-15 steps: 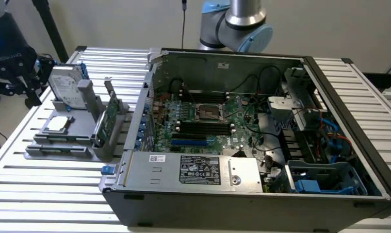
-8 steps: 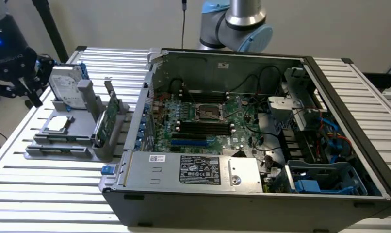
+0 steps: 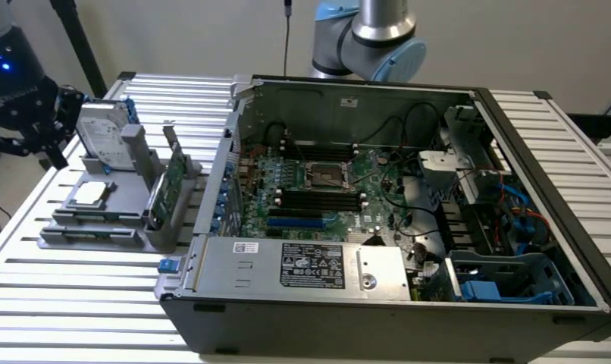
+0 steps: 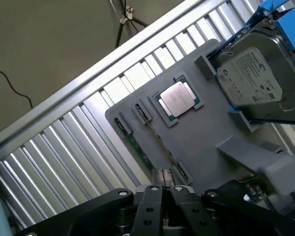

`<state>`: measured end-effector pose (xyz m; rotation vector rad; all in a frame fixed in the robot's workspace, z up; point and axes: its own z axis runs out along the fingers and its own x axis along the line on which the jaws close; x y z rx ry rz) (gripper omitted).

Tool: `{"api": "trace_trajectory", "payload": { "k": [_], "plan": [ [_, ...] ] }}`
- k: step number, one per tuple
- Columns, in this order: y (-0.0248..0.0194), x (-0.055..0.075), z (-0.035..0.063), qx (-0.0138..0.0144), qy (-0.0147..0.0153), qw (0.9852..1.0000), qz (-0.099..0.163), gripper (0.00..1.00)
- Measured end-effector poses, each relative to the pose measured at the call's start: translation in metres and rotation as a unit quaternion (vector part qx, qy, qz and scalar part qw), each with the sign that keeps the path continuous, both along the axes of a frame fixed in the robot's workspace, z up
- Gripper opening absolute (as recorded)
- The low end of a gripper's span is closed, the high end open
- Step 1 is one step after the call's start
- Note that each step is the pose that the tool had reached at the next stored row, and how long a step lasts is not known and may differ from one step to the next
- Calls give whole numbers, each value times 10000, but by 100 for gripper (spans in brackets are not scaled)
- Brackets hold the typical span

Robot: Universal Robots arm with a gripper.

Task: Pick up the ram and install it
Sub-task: 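Pick up the ram and move it above insertion slot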

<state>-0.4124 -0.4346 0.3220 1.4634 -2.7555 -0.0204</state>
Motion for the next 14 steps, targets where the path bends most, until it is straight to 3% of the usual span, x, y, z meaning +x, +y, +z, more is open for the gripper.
{"api": "trace_trajectory", "payload": {
  "k": [3,7,11,14],
  "plan": [
    [0,0,-13,0,0,9996,275,11],
    [0,0,-31,0,0,9980,640,11],
    [0,0,-52,0,0,9950,999,11],
    [0,0,-75,0,1,9919,1272,11]
  ]
}}
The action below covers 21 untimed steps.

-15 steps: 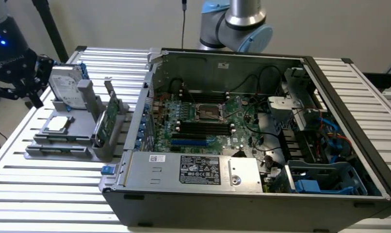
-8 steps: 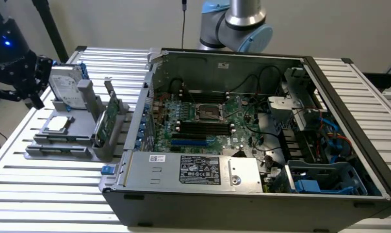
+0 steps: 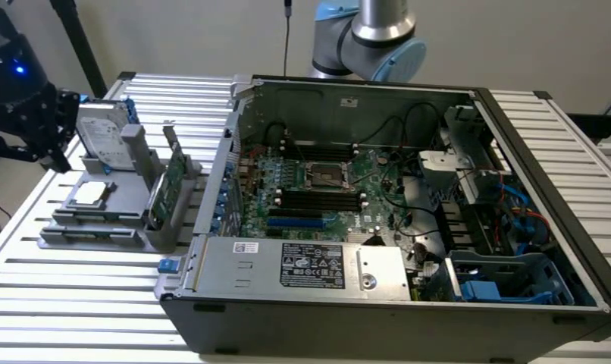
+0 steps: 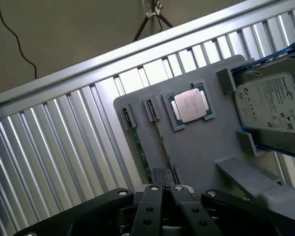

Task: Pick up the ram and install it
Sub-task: 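Pick up the ram and move it above insertion slot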

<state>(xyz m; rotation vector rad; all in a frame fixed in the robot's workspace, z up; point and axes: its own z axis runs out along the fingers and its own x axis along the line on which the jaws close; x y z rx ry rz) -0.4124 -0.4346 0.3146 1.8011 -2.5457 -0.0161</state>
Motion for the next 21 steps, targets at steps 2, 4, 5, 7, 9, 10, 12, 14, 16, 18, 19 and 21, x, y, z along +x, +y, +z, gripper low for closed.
{"api": "trace_trajectory", "payload": {
  "k": [2,4,5,7,9,10,12,14,16,18,19,21],
  "plan": [
    [0,0,-16,0,3,9998,176,11],
    [0,0,-31,0,5,9994,349,11],
    [-1,0,-38,0,6,9991,426,11],
    [-4,-1,-54,0,7,9985,553,11],
    [-19,-1,-70,-1,9,9980,637,11],
    [-32,-1,-82,0,8,9978,662,11],
    [-68,0,-103,0,8,9975,702,11],
    [-107,0,-126,0,8,9973,732,11],
    [-137,0,-150,0,8,9971,767,11],
    [-161,0,-175,0,8,9967,807,11],
    [-170,0,-190,1,7,9965,830,11],
    [-187,0,-219,0,8,9961,882,12]
  ]
}}
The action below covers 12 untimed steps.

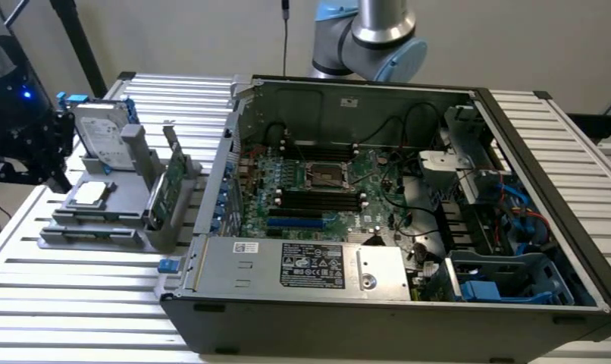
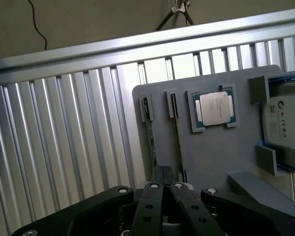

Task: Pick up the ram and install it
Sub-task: 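Pick up the ram and move it above insertion slot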

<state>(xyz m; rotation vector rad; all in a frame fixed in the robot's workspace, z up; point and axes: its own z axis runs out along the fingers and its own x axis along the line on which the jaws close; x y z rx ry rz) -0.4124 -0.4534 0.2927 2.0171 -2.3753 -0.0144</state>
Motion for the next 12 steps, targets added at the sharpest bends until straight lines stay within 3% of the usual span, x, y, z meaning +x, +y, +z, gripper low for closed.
{"api": "trace_trajectory", "payload": {
  "k": [5,7,8,12],
  "plan": [
    [-40,0,-85,1,-1,9999,118,36],
    [-53,0,-120,0,0,9999,164,36],
    [-59,0,-139,0,0,9998,189,42],
    [-79,1,-212,0,-1,9996,293,42]
  ]
}}
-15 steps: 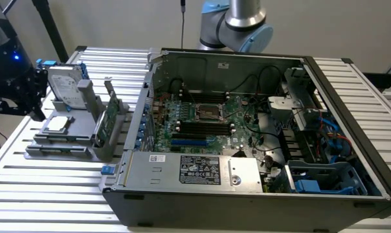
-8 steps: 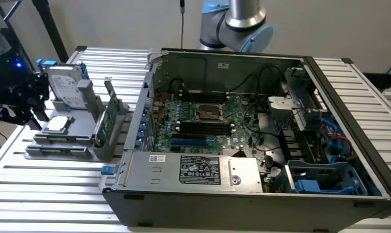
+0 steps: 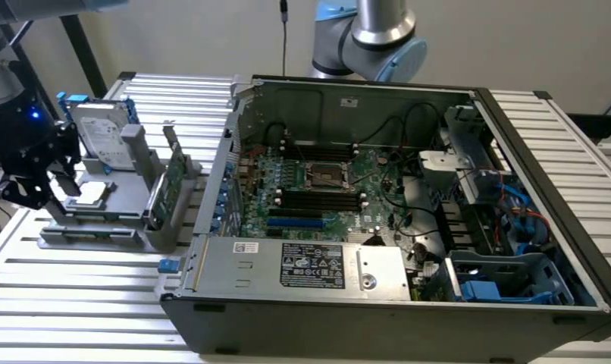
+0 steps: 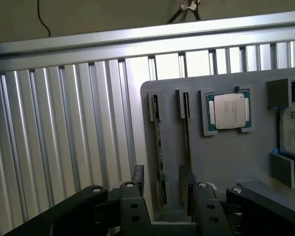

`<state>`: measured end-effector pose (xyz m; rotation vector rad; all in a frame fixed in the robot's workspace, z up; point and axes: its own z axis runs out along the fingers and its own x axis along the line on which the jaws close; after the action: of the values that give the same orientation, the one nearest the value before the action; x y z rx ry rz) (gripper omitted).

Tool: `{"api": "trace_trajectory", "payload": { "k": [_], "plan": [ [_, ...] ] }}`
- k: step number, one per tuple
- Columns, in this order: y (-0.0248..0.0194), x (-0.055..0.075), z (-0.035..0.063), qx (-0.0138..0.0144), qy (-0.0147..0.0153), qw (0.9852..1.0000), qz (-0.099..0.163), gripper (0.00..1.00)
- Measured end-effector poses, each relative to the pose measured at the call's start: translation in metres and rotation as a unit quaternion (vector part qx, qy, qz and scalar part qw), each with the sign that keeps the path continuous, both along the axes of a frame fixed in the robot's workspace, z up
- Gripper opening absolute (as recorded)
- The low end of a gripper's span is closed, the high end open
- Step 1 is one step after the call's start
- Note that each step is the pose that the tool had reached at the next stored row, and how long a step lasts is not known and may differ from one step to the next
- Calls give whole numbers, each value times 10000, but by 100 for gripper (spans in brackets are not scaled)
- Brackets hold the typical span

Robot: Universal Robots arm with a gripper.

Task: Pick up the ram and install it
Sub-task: 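Pick up the ram and move it above insertion slot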

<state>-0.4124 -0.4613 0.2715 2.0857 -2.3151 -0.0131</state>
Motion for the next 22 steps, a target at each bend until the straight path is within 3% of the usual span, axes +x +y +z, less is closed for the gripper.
{"api": "trace_trajectory", "payload": {
  "k": [11,18,22],
  "plan": [
    [-15,6,-200,0,0,9997,242,42],
    [-21,6,-325,2,0,9988,496,42],
    [-29,6,-381,29,-1,9982,593,42]
  ]
}}
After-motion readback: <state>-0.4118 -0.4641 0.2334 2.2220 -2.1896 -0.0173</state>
